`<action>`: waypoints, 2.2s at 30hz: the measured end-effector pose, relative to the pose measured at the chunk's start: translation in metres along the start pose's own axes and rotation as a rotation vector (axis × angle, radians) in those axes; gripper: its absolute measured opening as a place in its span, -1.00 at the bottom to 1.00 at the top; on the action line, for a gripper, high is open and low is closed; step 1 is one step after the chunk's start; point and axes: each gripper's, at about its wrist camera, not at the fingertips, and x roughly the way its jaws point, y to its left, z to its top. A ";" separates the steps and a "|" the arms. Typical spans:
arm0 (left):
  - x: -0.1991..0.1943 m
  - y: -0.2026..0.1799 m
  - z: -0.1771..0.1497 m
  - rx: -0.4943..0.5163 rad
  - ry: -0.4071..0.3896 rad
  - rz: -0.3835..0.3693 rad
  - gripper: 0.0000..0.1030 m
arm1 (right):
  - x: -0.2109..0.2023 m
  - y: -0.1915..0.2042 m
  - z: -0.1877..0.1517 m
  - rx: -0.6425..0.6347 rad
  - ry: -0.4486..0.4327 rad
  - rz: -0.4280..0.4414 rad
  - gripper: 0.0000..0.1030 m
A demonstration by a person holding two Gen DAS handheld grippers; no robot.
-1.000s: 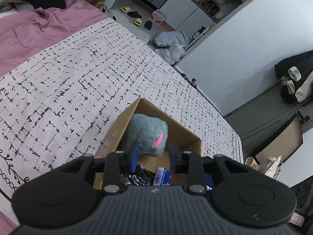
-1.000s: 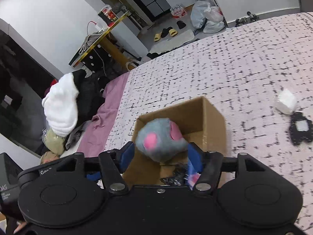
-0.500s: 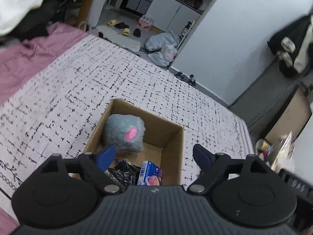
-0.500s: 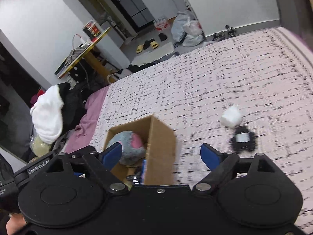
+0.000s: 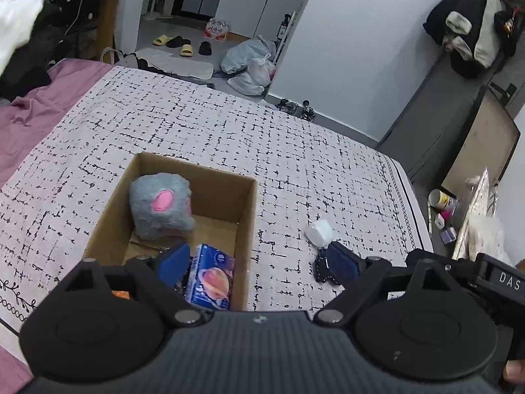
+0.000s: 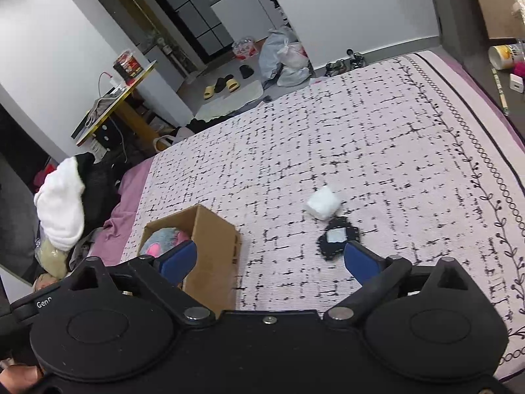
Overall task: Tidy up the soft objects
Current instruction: 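Lower the right tool onto the black fabric item and close on it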
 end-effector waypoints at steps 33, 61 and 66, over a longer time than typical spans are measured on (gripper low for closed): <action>0.088 -0.092 0.004 0.112 0.081 0.051 0.74 | 0.068 -0.079 -0.009 -0.009 0.022 0.001 0.62; 0.194 -0.092 -0.004 -0.037 0.150 0.067 0.68 | 0.145 -0.084 -0.022 -0.193 0.051 -0.056 0.05; 0.207 -0.099 -0.004 -0.038 0.151 0.071 0.68 | 0.145 -0.088 -0.021 -0.215 0.047 -0.080 -0.30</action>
